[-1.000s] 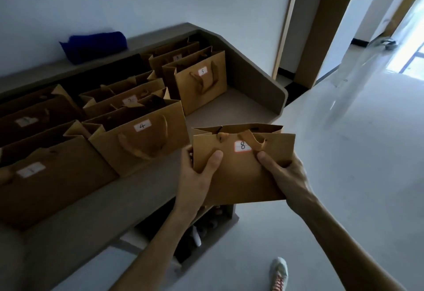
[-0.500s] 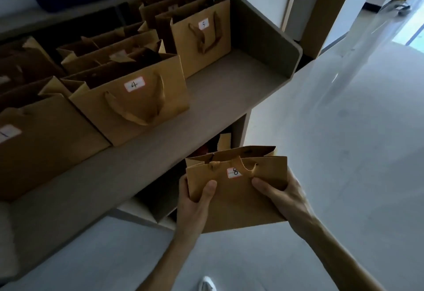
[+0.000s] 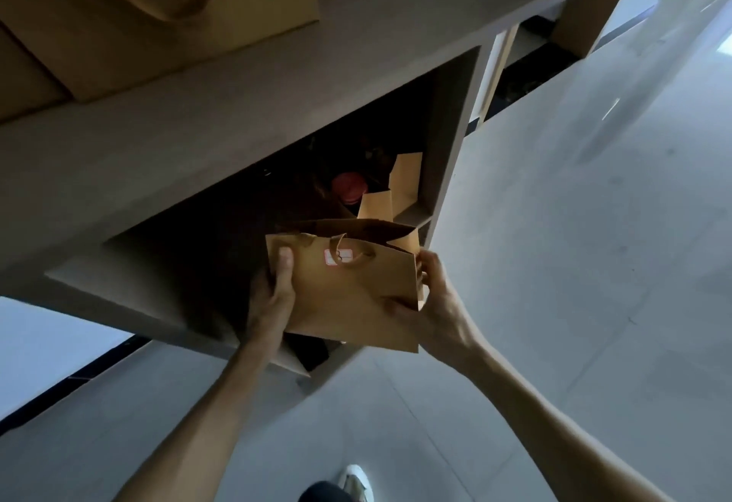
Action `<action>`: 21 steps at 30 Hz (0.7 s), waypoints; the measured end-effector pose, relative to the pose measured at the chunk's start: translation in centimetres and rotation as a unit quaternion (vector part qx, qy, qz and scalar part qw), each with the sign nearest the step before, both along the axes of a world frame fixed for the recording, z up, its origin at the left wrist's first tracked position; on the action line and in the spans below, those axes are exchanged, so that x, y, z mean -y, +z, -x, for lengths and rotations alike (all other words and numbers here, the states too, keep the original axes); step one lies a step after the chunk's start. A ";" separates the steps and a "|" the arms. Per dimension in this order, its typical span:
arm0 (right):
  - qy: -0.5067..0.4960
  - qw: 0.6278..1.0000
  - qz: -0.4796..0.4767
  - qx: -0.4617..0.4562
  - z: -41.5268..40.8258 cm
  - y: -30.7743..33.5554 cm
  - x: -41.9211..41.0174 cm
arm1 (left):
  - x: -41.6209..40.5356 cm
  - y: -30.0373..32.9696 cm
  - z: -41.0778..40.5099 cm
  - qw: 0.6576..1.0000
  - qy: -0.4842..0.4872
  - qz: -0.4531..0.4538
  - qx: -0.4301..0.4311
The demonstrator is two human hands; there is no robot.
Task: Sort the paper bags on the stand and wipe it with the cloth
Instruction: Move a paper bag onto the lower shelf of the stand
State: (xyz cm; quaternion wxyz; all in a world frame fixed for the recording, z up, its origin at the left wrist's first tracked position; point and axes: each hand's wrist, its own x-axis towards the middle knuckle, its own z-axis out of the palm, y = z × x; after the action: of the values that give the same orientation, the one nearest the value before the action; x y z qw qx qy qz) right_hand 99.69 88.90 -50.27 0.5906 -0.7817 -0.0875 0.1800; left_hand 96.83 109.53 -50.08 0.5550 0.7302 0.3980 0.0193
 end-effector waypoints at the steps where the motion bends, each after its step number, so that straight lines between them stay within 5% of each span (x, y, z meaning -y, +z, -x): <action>1: 0.002 1.000 -0.002 0.011 -0.3 -1.3 -0.7 | -0.6 -1.0 -0.6 1.000 0.015 0.004 0.017; 11: 0.067 0.988 0.018 0.141 -1.2 -10.7 -3.8 | -4.4 -6.7 -4.2 0.979 0.028 -0.105 0.174; 16: 0.077 0.962 0.095 0.245 -1.8 -10.9 -3.9 | -4.8 -7.3 -5.7 0.976 0.053 -0.110 0.178; 21: 0.030 0.965 0.096 0.242 -1.4 -10.7 -4.0 | -5.1 -8.1 -6.4 0.974 0.074 -0.092 0.194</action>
State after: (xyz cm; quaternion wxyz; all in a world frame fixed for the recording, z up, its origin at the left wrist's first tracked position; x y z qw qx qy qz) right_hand 101.10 92.93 -61.00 0.4682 -0.8522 -0.2332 0.0107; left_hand 103.27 114.66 -58.18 0.5489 0.7290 0.3323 0.2385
